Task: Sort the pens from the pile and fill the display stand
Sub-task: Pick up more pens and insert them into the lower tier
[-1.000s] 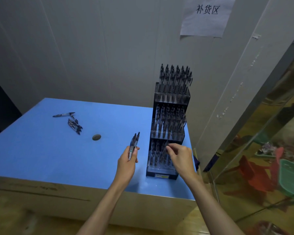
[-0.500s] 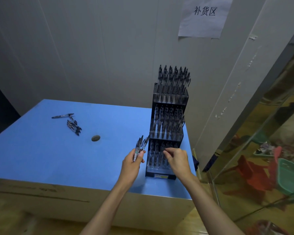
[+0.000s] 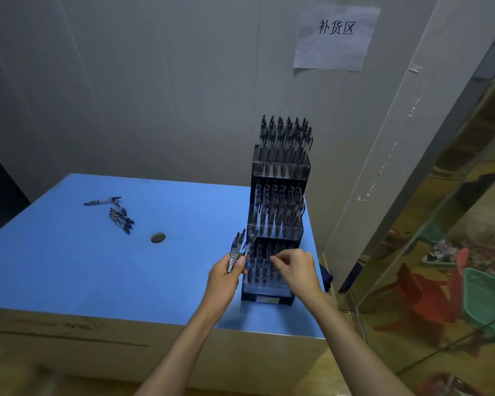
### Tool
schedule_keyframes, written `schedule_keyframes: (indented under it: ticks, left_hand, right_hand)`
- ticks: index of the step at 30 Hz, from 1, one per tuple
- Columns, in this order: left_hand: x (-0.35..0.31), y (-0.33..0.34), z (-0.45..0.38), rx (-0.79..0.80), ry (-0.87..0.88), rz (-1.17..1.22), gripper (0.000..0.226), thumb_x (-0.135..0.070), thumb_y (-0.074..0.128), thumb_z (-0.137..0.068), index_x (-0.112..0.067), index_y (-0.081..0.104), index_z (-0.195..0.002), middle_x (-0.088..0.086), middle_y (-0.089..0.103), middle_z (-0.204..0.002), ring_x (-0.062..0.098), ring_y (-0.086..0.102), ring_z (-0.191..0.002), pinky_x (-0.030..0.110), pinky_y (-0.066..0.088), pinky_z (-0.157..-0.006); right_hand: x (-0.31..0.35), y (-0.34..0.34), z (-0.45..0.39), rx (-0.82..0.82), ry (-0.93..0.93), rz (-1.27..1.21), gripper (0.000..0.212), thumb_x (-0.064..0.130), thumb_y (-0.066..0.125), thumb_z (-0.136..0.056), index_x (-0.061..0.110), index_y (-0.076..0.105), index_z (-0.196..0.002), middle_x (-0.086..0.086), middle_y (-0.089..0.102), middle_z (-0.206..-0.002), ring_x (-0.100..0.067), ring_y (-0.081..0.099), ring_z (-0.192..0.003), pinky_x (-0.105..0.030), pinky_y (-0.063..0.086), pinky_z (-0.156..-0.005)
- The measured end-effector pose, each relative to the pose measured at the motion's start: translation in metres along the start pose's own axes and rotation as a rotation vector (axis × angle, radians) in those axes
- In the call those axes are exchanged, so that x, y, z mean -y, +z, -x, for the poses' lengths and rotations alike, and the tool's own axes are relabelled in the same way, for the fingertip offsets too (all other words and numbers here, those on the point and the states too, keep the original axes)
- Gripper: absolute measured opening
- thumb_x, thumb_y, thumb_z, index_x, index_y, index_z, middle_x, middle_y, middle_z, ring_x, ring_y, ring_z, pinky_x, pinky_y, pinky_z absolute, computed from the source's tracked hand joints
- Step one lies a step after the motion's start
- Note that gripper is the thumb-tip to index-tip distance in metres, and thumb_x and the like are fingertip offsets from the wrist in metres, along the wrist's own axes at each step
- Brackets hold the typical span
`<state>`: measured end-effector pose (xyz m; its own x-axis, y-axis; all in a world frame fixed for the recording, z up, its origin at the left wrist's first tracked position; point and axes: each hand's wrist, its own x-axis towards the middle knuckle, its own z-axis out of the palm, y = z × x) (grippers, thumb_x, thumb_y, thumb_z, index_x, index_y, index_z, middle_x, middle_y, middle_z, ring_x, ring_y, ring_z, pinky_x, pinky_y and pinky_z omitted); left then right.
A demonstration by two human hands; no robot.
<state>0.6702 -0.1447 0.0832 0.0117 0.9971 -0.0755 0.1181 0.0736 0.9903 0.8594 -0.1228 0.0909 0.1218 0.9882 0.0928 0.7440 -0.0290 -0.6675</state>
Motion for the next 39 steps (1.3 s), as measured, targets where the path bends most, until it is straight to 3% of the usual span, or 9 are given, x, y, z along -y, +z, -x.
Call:
schedule_keyframes:
  ticks: [9,13,18,21,24,29,31,34,39]
  left_hand:
    - [-0.007,0.021,0.001,-0.033,0.028,-0.005,0.005,-0.023,0.077,-0.089,-0.021,0.073,-0.089,-0.01,0.072,-0.073,0.005,0.065,-0.069,0.022,0.052,-0.066]
    - [-0.006,0.022,0.0,-0.03,0.046,-0.036,0.02,-0.032,0.069,-0.096,-0.016,0.069,-0.083,-0.009,0.062,-0.063,0.007,0.054,-0.06,0.025,0.045,-0.061]
    - [0.002,0.012,-0.006,-0.157,-0.015,-0.075,0.028,-0.036,0.051,-0.105,-0.018,0.068,-0.094,0.009,0.065,-0.074,0.013,0.052,-0.055,0.026,0.045,-0.056]
    - [0.006,0.004,-0.007,-0.172,-0.038,-0.15,0.031,-0.038,0.044,-0.107,-0.015,0.062,-0.099,0.004,0.061,-0.078,0.017,0.054,-0.071,0.03,0.042,-0.065]
    - [0.011,0.001,-0.01,-0.156,-0.056,-0.108,0.026,-0.037,0.039,-0.108,-0.019,0.056,-0.103,0.005,0.058,-0.082,0.018,0.049,-0.068,0.032,0.04,-0.063]
    - [0.011,-0.003,-0.007,-0.143,-0.007,-0.078,0.022,-0.033,0.038,-0.109,-0.028,0.059,-0.114,0.001,0.055,-0.075,0.01,0.045,-0.059,0.026,0.04,-0.057]
    - [0.009,-0.005,-0.002,-0.143,0.04,-0.111,0.021,-0.032,0.039,-0.109,-0.031,0.06,-0.113,-0.001,0.051,-0.073,0.004,0.047,-0.059,0.016,0.041,-0.059]
    - [0.012,-0.008,-0.001,-0.137,0.043,-0.122,0.02,-0.033,0.041,-0.108,-0.033,0.06,-0.112,0.001,0.045,-0.072,0.012,0.044,-0.064,0.027,0.042,-0.064]
    - [0.01,-0.016,0.0,-0.132,0.007,-0.137,0.026,-0.037,0.043,-0.107,-0.015,0.048,-0.096,0.002,0.045,-0.074,0.016,0.041,-0.068,0.032,0.036,-0.065]
  right_hand:
    - [0.033,-0.031,0.006,0.015,0.116,-0.552,0.026,0.035,0.076,-0.088,0.011,0.078,-0.079,-0.003,0.075,-0.069,-0.019,0.074,-0.067,-0.034,0.062,-0.071]
    - [0.03,-0.03,0.002,0.047,0.239,-0.736,0.017,0.016,0.072,-0.092,0.0,0.074,-0.09,-0.014,0.075,-0.074,-0.028,0.075,-0.072,-0.044,0.063,-0.077]
    - [0.019,-0.039,-0.005,-0.018,0.273,-0.923,0.018,0.011,0.063,-0.097,-0.005,0.07,-0.094,-0.018,0.074,-0.081,-0.028,0.074,-0.074,-0.034,0.062,-0.074]
    - [0.01,-0.042,-0.008,-0.122,0.194,-0.748,0.012,0.008,0.063,-0.097,0.0,0.071,-0.093,-0.017,0.074,-0.082,-0.024,0.074,-0.069,-0.035,0.062,-0.073]
    - [0.003,-0.041,-0.007,-0.187,0.055,-0.481,0.018,0.008,0.066,-0.095,0.017,0.071,-0.081,-0.004,0.074,-0.072,-0.018,0.073,-0.068,-0.039,0.062,-0.076]
    - [-0.005,-0.03,-0.003,-0.185,-0.113,-0.147,0.016,0.017,0.067,-0.095,0.007,0.077,-0.087,0.0,0.074,-0.073,-0.013,0.07,-0.071,-0.04,0.059,-0.077]
    - [-0.006,-0.025,-0.002,-0.181,-0.147,-0.072,0.018,0.019,0.067,-0.096,0.006,0.077,-0.088,-0.002,0.073,-0.072,-0.016,0.069,-0.069,-0.042,0.057,-0.073]
    - [-0.007,-0.019,-0.001,-0.174,-0.15,-0.027,0.018,0.02,0.067,-0.095,0.008,0.076,-0.085,-0.001,0.072,-0.07,-0.014,0.066,-0.065,-0.039,0.056,-0.069]
    - [-0.007,-0.01,-0.002,-0.195,-0.168,-0.015,0.016,0.019,0.069,-0.094,0.007,0.078,-0.098,-0.002,0.075,-0.076,-0.015,0.067,-0.068,-0.034,0.056,-0.07]
